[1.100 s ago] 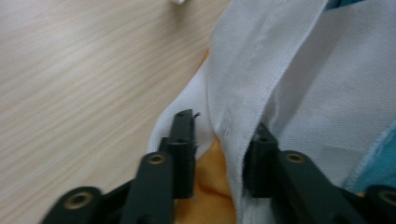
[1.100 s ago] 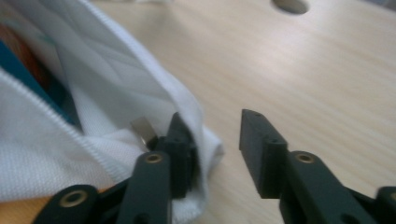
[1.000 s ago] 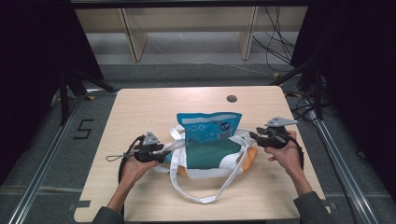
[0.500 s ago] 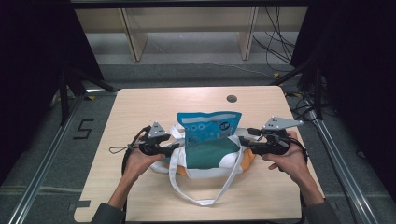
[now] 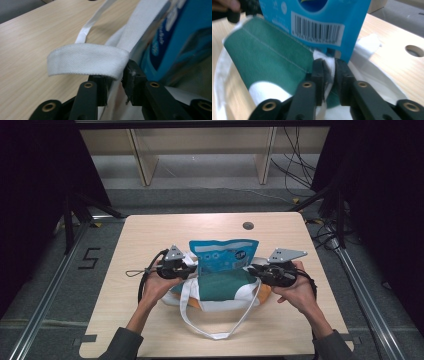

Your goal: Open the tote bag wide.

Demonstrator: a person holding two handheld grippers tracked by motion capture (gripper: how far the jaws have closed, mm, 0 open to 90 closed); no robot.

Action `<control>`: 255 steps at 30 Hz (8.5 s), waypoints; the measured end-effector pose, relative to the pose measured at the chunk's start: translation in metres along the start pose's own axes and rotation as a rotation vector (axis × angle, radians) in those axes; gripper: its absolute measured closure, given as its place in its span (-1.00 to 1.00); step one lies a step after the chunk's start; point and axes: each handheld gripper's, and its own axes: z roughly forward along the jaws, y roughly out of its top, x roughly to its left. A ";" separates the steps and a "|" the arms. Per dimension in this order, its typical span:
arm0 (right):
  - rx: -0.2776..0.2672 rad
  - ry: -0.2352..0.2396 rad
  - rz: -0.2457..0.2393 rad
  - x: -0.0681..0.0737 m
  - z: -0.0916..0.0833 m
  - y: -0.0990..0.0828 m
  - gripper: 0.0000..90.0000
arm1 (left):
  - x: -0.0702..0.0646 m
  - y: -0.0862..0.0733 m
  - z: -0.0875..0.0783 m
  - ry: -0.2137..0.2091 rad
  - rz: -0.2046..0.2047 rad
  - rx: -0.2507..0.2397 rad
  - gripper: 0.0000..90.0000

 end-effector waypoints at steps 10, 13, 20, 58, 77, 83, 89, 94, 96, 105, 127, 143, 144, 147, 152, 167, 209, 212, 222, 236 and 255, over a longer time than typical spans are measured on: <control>0.115 0.043 -0.140 0.049 -0.023 -0.040 0.97 | 0.034 0.004 0.032 -0.012 -0.200 0.041 0.75; 0.181 0.060 -0.153 0.054 -0.009 -0.054 0.97 | 0.038 0.001 0.040 -0.008 -0.196 0.098 0.74; 0.316 0.077 -0.129 0.066 0.033 -0.080 0.96 | 0.040 -0.021 0.069 -0.002 -0.256 0.162 0.66; 0.139 -0.224 0.028 -0.040 0.065 -0.066 0.95 | -0.106 -0.073 0.000 -0.077 0.091 0.138 0.92; 0.053 -0.268 0.014 -0.069 0.056 -0.026 0.93 | -0.004 -0.025 0.014 0.167 0.013 0.003 0.77; 0.162 -0.243 0.076 -0.080 0.085 -0.046 1.00 | 0.006 -0.054 0.042 0.122 -0.048 0.066 0.90; 0.137 -0.236 0.074 -0.075 0.077 -0.040 0.86 | 0.002 -0.044 0.032 0.121 -0.099 0.033 0.78; 0.050 -0.131 0.049 -0.041 0.032 -0.013 0.84 | -0.015 -0.026 -0.002 0.095 -0.060 -0.009 0.70; 0.050 -0.094 0.011 -0.021 0.023 -0.010 0.84 | -0.025 -0.028 -0.011 0.093 -0.027 0.007 0.70; 0.225 -0.026 -0.042 0.006 0.034 -0.027 0.91 | -0.048 -0.053 -0.013 0.009 0.008 0.039 0.72; 0.260 -0.030 -0.009 0.002 0.054 -0.068 1.00 | -0.037 -0.075 0.009 0.031 0.003 0.132 0.83; 0.238 -0.130 -0.006 -0.029 0.089 -0.047 1.00 | 0.005 -0.057 0.037 0.120 -0.057 0.121 0.77; 0.223 -0.146 -0.011 -0.031 0.095 -0.047 1.00 | 0.006 -0.056 0.039 0.115 -0.064 0.117 0.77; 0.230 -0.158 -0.015 -0.032 0.105 -0.047 1.00 | 0.009 -0.054 0.042 0.119 -0.066 0.107 0.77; 0.229 -0.162 -0.023 -0.032 0.105 -0.046 1.00 | 0.010 -0.053 0.042 0.121 -0.067 0.110 0.76; 0.022 -0.109 0.107 -0.039 0.053 -0.030 0.58 | 0.008 -0.036 0.011 0.082 -0.119 0.032 0.30; -0.018 -0.155 0.159 -0.029 0.012 -0.041 -0.12 | -0.032 -0.060 -0.050 0.055 -0.128 -0.003 -0.22; -0.018 -0.166 0.157 -0.027 0.011 -0.044 -0.13 | -0.036 -0.064 -0.051 0.050 -0.134 -0.006 -0.22; -0.007 -0.169 0.137 -0.026 0.009 -0.050 -0.14 | -0.046 -0.077 -0.056 0.058 -0.139 -0.002 -0.25; 0.012 -0.154 0.119 -0.013 -0.001 -0.054 -0.14 | -0.055 -0.102 -0.065 0.028 -0.210 -0.051 -0.42; 0.046 -0.142 0.145 0.007 -0.010 -0.074 -0.28 | -0.068 -0.114 -0.074 0.036 -0.187 -0.034 -0.59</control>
